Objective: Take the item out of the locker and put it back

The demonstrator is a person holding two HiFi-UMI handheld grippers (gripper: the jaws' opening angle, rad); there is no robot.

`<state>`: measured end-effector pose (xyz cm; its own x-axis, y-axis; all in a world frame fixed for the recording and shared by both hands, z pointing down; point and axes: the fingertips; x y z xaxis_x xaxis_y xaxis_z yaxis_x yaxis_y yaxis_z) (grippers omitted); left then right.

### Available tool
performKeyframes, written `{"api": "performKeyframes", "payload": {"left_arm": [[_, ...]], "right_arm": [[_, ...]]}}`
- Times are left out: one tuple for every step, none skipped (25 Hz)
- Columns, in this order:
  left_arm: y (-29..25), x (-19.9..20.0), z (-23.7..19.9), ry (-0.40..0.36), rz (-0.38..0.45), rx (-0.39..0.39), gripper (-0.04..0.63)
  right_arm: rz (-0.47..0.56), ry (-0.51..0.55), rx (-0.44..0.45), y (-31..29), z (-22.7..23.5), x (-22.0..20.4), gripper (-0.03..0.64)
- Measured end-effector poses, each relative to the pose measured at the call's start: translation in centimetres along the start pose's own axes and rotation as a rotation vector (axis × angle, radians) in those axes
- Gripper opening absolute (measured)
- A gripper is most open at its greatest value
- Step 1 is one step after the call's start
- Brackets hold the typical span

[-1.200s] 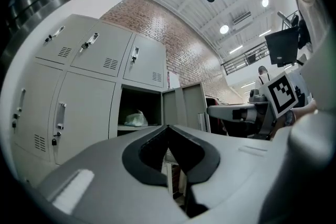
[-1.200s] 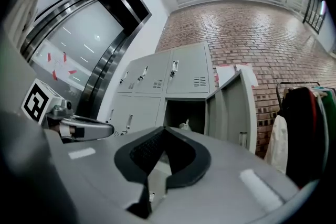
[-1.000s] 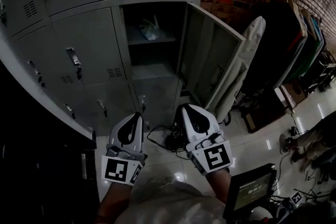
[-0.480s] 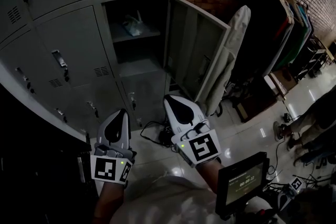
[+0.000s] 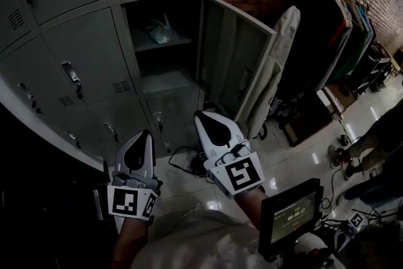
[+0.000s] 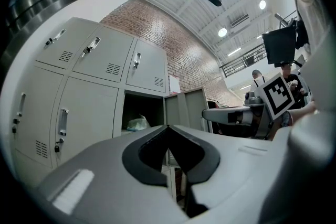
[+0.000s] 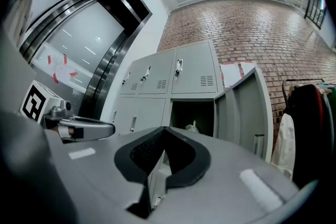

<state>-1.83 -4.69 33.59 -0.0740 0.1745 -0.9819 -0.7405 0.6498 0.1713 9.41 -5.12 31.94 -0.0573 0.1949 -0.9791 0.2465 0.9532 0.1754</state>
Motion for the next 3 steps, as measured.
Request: {"api": "performKeyframes", "payload": {"left_arm": [[-0.01, -0.03, -0.09, 0.001, -0.001, 0.002, -0.021], [-0.02, -0.07, -0.17, 0.002, -0.001, 0.003, -0.021], [-0.03, -0.12, -0.24, 0.003, -0.002, 0.004, -0.021]], "right_arm": [[0.001, 0.0, 0.0, -0.09, 0.0, 0.04, -0.002], [0.002, 0.0, 0.0, -0.17, 0.01, 0.06, -0.002], [0.003, 0.0, 0.0, -0.25, 0.02, 0.09, -0.002]]}}
Point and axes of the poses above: the fingertips, and each gripper's own axes: y backward along the fingers, z to its right, x out of its top, and after that the axes turned 13 degrees about -x, right-handed
